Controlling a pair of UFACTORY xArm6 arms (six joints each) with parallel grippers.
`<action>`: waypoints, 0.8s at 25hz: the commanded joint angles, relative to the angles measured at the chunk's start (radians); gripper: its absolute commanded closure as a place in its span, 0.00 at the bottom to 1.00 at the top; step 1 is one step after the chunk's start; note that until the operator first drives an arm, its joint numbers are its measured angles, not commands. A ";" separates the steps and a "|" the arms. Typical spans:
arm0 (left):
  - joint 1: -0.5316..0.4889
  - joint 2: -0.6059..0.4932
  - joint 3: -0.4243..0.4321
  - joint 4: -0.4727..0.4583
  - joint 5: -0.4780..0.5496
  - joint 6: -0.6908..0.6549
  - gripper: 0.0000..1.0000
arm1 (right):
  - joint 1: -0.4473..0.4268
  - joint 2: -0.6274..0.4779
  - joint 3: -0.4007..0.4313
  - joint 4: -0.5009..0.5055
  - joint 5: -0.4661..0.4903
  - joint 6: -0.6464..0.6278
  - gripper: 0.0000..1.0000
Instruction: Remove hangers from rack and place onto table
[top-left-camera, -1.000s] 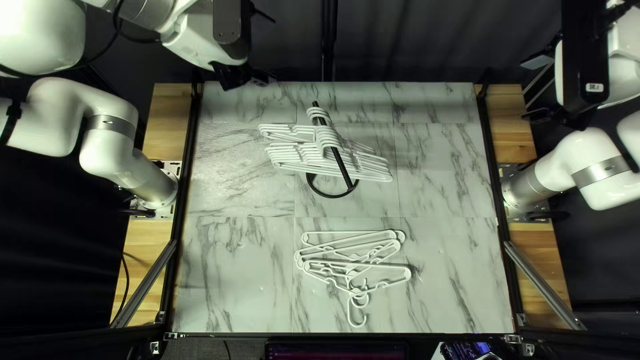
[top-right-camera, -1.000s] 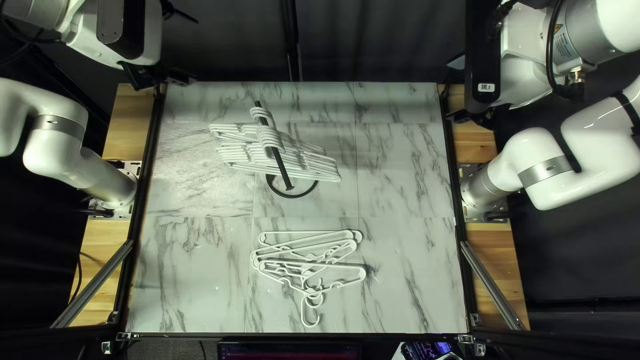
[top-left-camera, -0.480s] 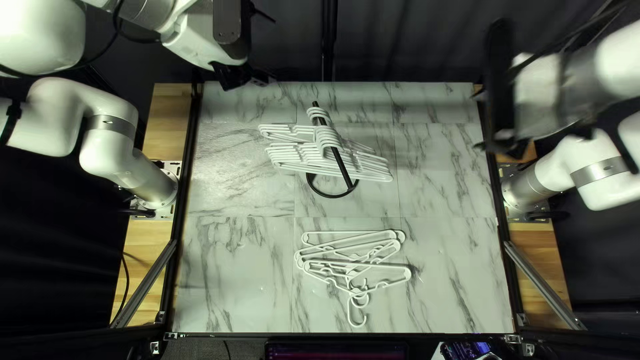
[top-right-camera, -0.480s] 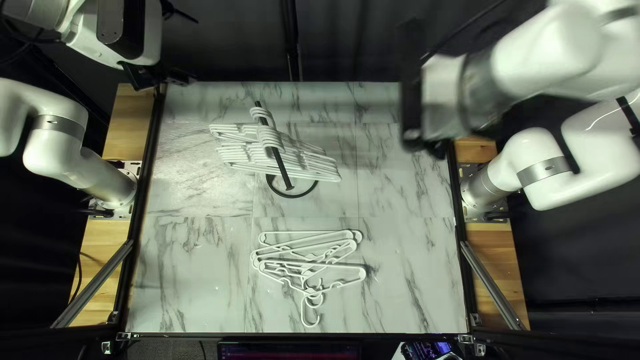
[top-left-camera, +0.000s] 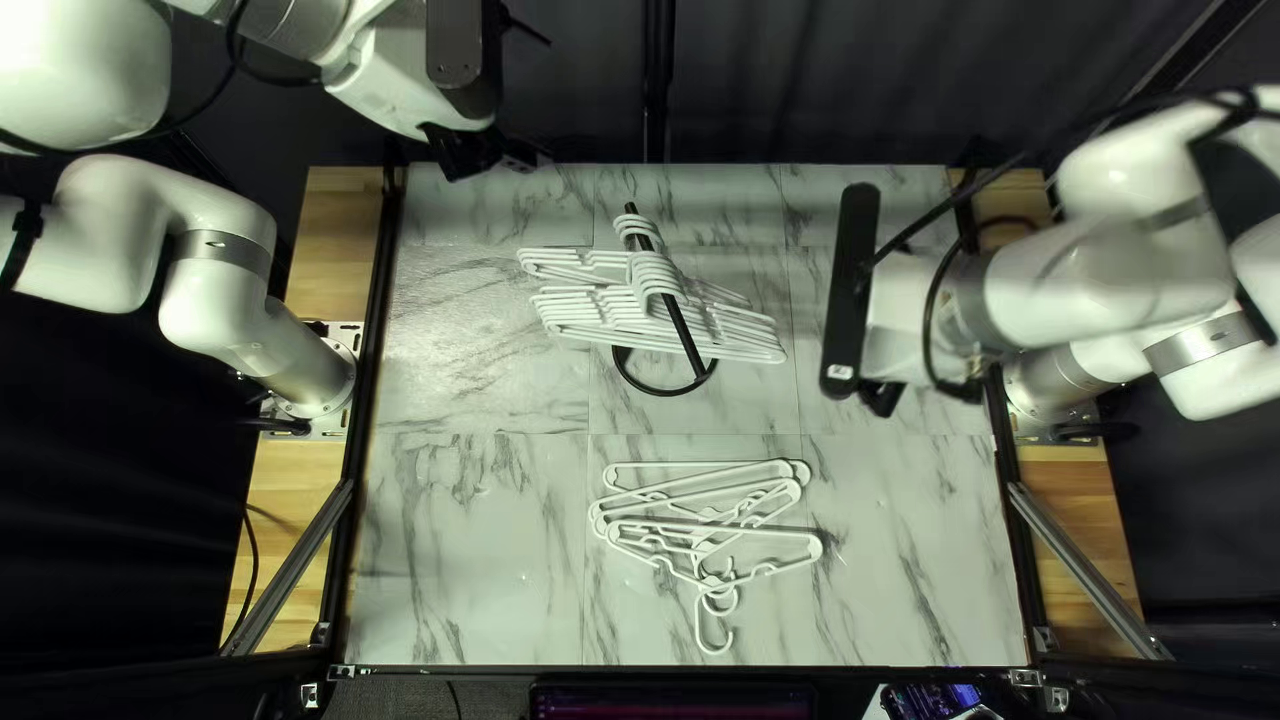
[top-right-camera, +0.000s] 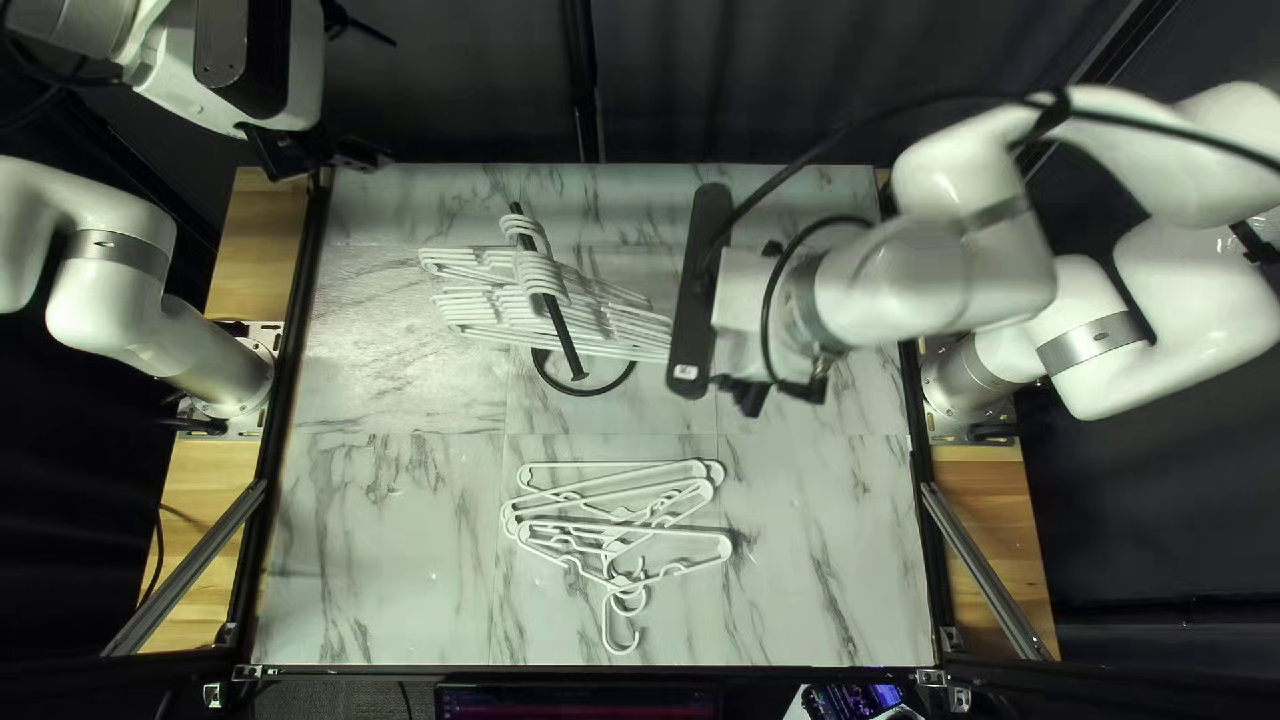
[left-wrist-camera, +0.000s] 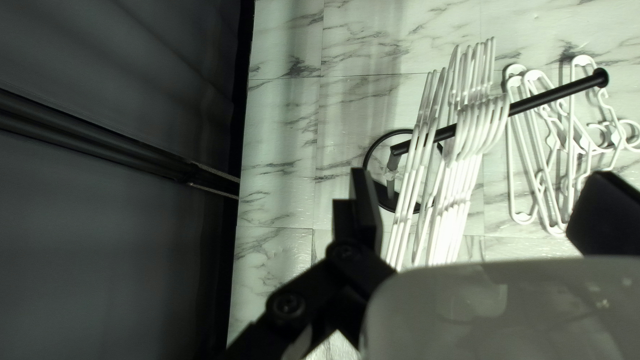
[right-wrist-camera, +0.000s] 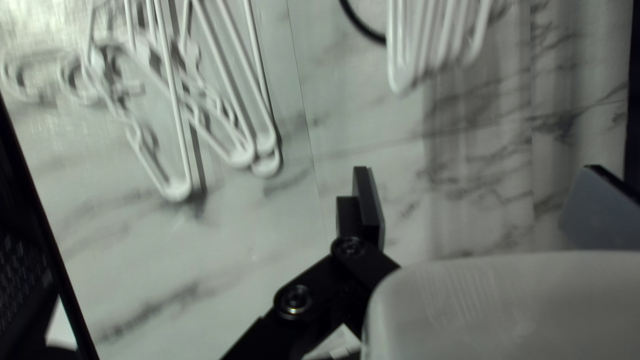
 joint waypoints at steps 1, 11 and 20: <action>0.000 0.000 0.000 0.000 0.000 0.000 0.00 | 0.002 0.003 0.003 -0.008 -0.010 0.014 0.00; 0.000 0.000 0.000 0.000 0.000 0.000 0.00 | -0.047 0.067 -0.011 0.029 -0.130 -0.010 0.00; 0.000 0.000 0.000 0.000 0.000 0.000 0.00 | -0.044 0.068 -0.015 0.007 -0.104 0.086 0.00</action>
